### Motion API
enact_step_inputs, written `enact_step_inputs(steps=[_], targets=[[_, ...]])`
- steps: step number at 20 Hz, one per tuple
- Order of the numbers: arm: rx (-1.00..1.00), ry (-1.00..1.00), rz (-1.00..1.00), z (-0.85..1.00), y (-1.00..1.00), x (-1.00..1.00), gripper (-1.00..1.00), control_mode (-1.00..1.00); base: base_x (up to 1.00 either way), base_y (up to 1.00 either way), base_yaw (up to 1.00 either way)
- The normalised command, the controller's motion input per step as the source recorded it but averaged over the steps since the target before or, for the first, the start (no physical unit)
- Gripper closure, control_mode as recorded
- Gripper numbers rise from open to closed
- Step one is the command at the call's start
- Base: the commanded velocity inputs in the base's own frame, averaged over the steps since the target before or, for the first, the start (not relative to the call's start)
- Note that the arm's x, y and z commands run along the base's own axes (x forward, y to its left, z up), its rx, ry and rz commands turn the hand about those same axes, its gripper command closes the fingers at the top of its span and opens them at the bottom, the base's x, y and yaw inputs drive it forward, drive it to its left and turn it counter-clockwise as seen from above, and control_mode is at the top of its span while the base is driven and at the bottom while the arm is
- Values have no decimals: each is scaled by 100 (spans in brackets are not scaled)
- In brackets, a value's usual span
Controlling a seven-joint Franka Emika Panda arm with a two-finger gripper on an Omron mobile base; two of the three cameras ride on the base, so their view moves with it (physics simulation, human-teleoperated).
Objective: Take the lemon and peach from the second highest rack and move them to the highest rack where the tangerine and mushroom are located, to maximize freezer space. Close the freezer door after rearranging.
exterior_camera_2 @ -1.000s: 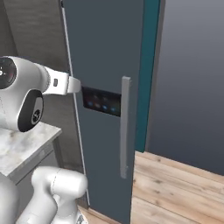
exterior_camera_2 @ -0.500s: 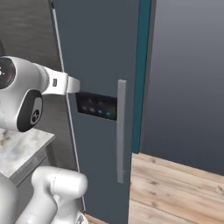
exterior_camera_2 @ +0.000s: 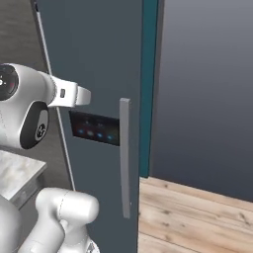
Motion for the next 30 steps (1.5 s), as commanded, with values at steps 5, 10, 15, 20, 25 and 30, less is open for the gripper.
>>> enact_step_inputs(steps=[5,10,15,20,25,30], targets=[[0,0,0,0,0,0,-100,100,44,9,-11],[0,0,0,0,0,0,-100,100,42,9,-9],[0,0,0,0,0,0,-100,100,39,10,-8],[0,0,0,0,0,0,-100,100,36,10,-5],[0,0,0,0,0,0,-100,100,39,12,-5],[0,0,0,0,0,0,-100,100,29,8,-2]])
